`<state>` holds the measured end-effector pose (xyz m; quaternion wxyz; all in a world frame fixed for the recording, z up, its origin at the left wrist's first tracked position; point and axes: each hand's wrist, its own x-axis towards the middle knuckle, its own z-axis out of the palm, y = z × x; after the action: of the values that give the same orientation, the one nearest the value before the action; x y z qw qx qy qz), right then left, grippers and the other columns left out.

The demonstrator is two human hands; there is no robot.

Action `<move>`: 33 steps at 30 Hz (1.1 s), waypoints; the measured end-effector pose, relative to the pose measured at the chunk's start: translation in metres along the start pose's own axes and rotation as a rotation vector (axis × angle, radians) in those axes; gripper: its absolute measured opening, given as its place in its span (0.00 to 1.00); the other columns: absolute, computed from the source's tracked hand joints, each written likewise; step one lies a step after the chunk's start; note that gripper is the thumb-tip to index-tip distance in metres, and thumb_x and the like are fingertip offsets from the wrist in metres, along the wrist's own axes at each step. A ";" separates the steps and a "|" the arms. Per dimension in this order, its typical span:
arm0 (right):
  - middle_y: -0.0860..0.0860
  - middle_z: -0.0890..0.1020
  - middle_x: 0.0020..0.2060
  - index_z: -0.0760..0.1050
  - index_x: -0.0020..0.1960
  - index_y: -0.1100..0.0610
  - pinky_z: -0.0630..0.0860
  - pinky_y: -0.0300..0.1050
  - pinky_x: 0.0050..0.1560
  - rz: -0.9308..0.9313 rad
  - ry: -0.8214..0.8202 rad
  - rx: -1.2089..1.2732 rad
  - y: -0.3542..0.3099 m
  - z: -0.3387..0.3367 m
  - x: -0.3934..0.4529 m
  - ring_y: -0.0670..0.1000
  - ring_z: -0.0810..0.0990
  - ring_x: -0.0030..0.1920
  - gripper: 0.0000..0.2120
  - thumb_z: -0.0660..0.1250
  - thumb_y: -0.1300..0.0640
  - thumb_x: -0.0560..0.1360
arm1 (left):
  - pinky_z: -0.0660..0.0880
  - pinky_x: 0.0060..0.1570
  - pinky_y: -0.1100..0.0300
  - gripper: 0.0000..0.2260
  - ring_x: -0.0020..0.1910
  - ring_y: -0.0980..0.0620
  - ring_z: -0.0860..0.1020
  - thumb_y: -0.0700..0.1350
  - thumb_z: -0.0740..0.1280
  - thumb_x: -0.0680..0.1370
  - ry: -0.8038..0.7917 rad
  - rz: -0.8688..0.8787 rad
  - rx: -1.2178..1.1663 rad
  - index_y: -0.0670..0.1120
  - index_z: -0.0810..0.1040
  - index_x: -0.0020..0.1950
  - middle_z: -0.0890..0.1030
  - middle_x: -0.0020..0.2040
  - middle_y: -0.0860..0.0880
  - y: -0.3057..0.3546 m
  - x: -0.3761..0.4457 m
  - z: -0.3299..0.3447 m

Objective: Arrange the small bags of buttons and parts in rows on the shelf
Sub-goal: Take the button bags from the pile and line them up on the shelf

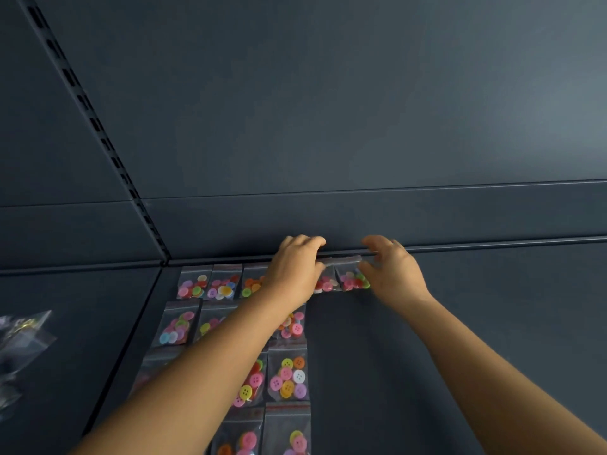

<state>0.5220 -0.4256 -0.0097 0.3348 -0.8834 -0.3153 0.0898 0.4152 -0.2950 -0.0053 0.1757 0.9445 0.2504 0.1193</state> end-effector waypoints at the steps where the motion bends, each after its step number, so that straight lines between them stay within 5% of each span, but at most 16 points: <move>1: 0.52 0.75 0.59 0.73 0.65 0.53 0.70 0.42 0.52 -0.052 0.006 -0.045 0.002 0.000 -0.001 0.54 0.75 0.59 0.17 0.65 0.57 0.76 | 0.66 0.64 0.56 0.18 0.65 0.48 0.67 0.44 0.63 0.80 0.013 0.035 0.026 0.46 0.70 0.69 0.73 0.66 0.49 0.000 -0.004 0.001; 9: 0.48 0.77 0.51 0.80 0.46 0.51 0.73 0.47 0.49 -0.210 -0.093 -0.226 0.006 0.014 -0.013 0.54 0.72 0.55 0.08 0.63 0.52 0.77 | 0.73 0.54 0.50 0.10 0.56 0.47 0.73 0.38 0.63 0.77 -0.067 0.181 0.177 0.44 0.79 0.57 0.78 0.55 0.48 -0.005 -0.025 0.026; 14: 0.47 0.78 0.52 0.81 0.46 0.52 0.73 0.47 0.52 -0.183 -0.051 -0.180 0.004 0.013 -0.014 0.53 0.72 0.56 0.08 0.62 0.53 0.77 | 0.71 0.60 0.53 0.12 0.60 0.46 0.73 0.39 0.62 0.79 0.013 0.193 0.147 0.42 0.77 0.62 0.78 0.60 0.47 -0.005 -0.028 0.026; 33: 0.49 0.78 0.50 0.80 0.43 0.54 0.72 0.45 0.48 -0.207 -0.103 -0.254 0.000 0.015 -0.005 0.53 0.72 0.55 0.09 0.62 0.55 0.77 | 0.72 0.55 0.54 0.11 0.57 0.47 0.74 0.42 0.63 0.79 0.009 0.075 0.233 0.44 0.78 0.60 0.79 0.57 0.47 0.001 -0.018 0.028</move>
<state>0.5122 -0.4208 -0.0213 0.2111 -0.8756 -0.4304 0.0594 0.4094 -0.3130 -0.0328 0.0588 0.9668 0.2278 0.1002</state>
